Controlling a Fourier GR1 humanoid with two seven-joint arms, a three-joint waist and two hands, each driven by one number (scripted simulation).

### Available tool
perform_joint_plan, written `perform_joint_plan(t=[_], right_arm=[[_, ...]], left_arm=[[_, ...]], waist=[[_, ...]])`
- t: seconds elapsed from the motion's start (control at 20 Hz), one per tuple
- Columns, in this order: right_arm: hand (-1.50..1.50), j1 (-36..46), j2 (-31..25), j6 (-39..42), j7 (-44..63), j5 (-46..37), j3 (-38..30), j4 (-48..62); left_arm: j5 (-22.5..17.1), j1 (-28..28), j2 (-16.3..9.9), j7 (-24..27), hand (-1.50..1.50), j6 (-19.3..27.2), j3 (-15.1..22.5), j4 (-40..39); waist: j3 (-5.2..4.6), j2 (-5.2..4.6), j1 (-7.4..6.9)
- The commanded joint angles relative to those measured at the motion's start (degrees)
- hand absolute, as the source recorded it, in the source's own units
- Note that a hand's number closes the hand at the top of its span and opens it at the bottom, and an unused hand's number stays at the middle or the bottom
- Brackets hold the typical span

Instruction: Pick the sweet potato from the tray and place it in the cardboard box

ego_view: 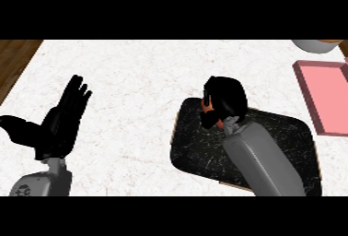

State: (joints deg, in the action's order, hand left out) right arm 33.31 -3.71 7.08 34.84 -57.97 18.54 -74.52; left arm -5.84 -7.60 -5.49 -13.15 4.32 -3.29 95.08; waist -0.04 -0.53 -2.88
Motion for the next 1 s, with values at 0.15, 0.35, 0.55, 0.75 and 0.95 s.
perform_joint_plan(t=[0.15, 0.35, 0.55, 0.75, 0.95], right_arm=[[1.50, 17.1, 3.6, 1.8, 2.0, -1.7, 2.7, 8.5], [1.50, 18.7, 3.7, -7.1, 7.7, -1.5, -1.7, 3.8], [1.50, 21.1, 3.7, -9.8, 13.7, -6.8, -4.5, 3.3], [1.50, 21.3, 0.4, -10.9, 17.7, -10.9, -7.4, 0.1], [1.50, 22.0, -5.1, -6.8, 16.8, -7.6, -13.8, -2.4]], left_arm=[[-0.1, -0.6, -0.6, 1.1, 0.00, -0.2, -1.3, -1.3], [-1.6, -0.8, -1.7, 1.1, 0.00, -1.0, -3.3, -2.5], [-2.4, -1.1, -2.9, 0.5, 0.00, -1.4, -4.6, -1.7], [0.1, 1.6, -0.8, -2.0, 0.00, 1.3, -1.7, 2.6], [-0.2, 1.3, -0.1, 1.6, 0.00, 0.0, -1.7, -1.1]], waist=[[0.02, 0.43, 1.79], [0.01, 0.40, 1.90], [0.01, 0.56, 2.58], [0.06, 0.76, 2.63], [0.03, 0.68, 3.08]])
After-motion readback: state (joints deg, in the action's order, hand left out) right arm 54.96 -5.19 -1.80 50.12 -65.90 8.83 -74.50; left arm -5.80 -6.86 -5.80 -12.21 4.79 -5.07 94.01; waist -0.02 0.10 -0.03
